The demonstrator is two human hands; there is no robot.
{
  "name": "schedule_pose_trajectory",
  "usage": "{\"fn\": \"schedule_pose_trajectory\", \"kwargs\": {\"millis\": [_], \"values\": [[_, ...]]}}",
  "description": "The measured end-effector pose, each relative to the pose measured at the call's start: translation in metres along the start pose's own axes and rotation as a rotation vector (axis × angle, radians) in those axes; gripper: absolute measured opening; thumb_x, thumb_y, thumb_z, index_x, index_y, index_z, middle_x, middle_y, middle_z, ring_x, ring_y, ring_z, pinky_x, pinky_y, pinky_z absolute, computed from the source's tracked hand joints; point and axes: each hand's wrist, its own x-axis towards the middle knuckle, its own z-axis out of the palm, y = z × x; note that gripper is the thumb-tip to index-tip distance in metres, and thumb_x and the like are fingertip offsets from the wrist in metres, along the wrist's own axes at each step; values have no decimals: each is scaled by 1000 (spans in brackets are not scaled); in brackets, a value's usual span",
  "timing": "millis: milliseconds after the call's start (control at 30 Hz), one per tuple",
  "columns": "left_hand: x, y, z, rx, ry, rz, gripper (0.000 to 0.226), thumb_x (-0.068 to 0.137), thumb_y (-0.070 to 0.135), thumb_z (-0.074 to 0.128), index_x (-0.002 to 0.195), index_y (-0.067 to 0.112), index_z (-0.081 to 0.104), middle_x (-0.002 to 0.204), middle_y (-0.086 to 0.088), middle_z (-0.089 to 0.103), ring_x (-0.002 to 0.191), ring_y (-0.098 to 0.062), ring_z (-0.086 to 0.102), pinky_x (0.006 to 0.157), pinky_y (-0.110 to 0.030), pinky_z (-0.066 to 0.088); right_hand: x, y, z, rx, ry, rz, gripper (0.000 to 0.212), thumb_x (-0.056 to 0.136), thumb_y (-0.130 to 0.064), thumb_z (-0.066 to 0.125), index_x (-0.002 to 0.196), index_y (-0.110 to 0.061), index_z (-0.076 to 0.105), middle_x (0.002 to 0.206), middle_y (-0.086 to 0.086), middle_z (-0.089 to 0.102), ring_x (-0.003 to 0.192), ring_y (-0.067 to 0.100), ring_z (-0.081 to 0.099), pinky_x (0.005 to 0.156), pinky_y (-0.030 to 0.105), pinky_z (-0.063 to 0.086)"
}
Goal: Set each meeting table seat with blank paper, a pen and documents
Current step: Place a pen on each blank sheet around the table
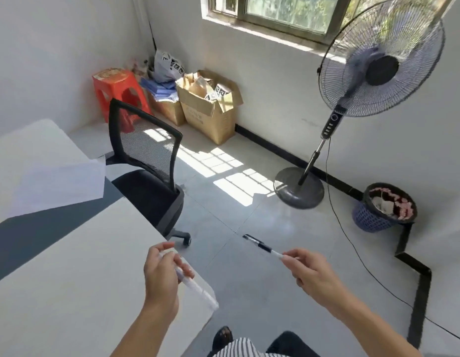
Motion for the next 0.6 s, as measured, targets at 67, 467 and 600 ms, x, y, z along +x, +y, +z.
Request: {"fn": "schedule_pose_trajectory", "kwargs": {"millis": [67, 467, 600], "values": [[21, 9, 11, 26, 5, -11, 24, 94, -3, 34, 99, 10, 53, 66, -10, 42, 44, -19, 37, 49, -31, 37, 30, -14, -2, -12, -41, -15, 17, 94, -20, 62, 89, -4, 67, 54, -5, 39, 44, 8, 34, 42, 16, 29], [136, 45, 89, -55, 250, -120, 14, 99, 10, 44, 99, 3, 55, 64, -11, 42, 34, -13, 26, 38, -20, 25, 272, -97, -34, -153, -347, 20, 29, 97, -21, 57, 82, 2, 66, 50, -5, 34, 43, 11, 27, 41, 20, 20], [159, 63, 110, -84, 357, -100, 13, 98, 15, 48, 96, 6, 57, 63, -9, 45, 37, -14, 29, 40, -22, 27, 347, -137, -23, -248, -479, -7, 30, 98, -22, 56, 77, -3, 67, 49, -5, 36, 40, 10, 29, 40, 19, 22]]}}
